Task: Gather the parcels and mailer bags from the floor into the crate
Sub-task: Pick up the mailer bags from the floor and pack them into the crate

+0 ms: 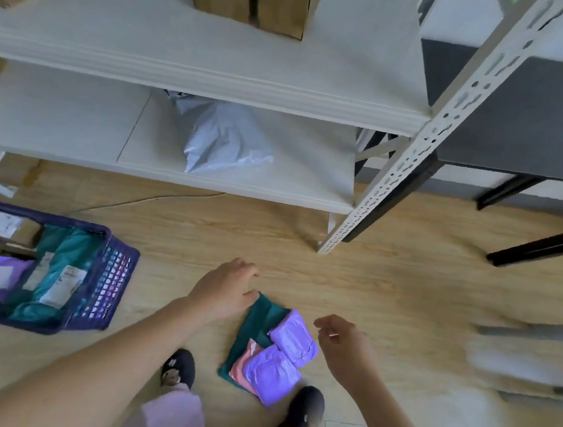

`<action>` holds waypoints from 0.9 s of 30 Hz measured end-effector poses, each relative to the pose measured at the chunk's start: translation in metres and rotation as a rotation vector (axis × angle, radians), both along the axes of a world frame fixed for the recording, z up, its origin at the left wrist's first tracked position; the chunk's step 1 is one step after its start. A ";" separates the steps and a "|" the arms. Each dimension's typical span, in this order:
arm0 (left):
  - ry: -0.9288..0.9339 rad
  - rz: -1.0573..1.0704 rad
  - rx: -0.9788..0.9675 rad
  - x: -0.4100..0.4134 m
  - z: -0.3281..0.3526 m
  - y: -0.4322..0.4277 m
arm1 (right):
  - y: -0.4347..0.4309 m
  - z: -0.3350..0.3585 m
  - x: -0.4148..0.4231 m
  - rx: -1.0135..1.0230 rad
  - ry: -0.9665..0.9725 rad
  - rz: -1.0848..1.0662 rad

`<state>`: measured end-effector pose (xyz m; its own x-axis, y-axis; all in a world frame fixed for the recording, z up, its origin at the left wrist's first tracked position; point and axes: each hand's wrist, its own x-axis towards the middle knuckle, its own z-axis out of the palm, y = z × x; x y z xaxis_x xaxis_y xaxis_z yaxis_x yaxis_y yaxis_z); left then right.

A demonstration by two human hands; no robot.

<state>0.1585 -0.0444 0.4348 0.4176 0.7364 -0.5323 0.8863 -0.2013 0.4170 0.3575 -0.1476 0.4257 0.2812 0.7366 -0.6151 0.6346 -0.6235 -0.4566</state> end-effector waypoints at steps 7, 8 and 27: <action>-0.019 0.236 -0.070 0.035 -0.069 -0.019 | 0.033 -0.065 0.046 -0.054 0.017 0.231; -0.019 0.261 -0.084 0.038 -0.083 -0.020 | 0.038 -0.079 0.048 -0.072 0.010 0.261; 0.026 0.391 -0.208 0.019 -0.453 -0.052 | 0.044 -0.482 -0.012 -0.271 -0.106 0.836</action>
